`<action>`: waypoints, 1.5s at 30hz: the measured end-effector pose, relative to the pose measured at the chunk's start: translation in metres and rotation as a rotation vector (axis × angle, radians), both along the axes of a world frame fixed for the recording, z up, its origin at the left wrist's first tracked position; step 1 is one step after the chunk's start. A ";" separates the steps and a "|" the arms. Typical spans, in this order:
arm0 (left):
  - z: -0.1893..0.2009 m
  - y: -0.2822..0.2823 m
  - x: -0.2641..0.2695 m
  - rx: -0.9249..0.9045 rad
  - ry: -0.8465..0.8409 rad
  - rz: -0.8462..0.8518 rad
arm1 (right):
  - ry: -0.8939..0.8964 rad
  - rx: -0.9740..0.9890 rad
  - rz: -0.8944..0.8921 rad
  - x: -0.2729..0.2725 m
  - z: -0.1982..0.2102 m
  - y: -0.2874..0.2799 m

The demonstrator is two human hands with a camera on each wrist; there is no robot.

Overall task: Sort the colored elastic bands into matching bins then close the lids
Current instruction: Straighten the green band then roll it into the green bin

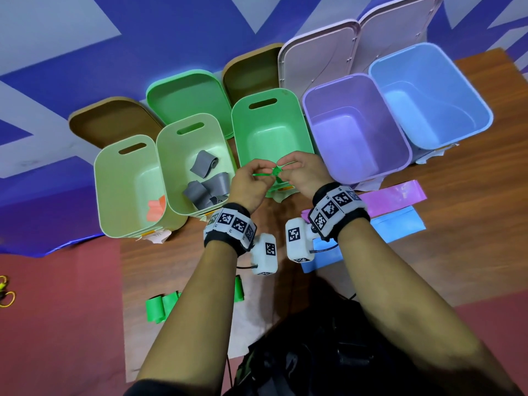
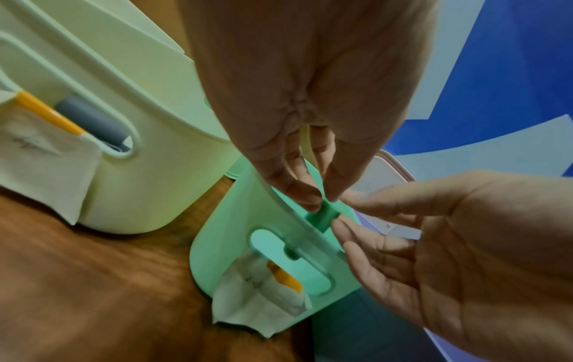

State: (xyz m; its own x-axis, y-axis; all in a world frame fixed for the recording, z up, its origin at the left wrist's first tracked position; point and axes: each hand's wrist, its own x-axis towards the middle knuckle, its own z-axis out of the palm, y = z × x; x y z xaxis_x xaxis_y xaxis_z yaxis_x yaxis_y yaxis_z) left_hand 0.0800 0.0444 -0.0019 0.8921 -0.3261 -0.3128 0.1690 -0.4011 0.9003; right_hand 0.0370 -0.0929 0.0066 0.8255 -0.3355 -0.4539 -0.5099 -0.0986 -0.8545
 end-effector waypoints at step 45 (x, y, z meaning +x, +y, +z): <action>-0.087 0.374 -0.107 0.267 0.231 0.239 | 0.178 -0.087 0.522 -0.042 -0.080 0.352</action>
State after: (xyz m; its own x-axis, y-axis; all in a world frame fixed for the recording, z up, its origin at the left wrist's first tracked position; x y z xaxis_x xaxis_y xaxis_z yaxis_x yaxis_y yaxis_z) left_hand -0.0266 0.4183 -0.0890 0.8294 0.0009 -0.5586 0.4706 -0.5399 0.6979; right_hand -0.0053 0.2596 -0.0736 0.8054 0.0549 -0.5902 -0.5101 -0.4428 -0.7374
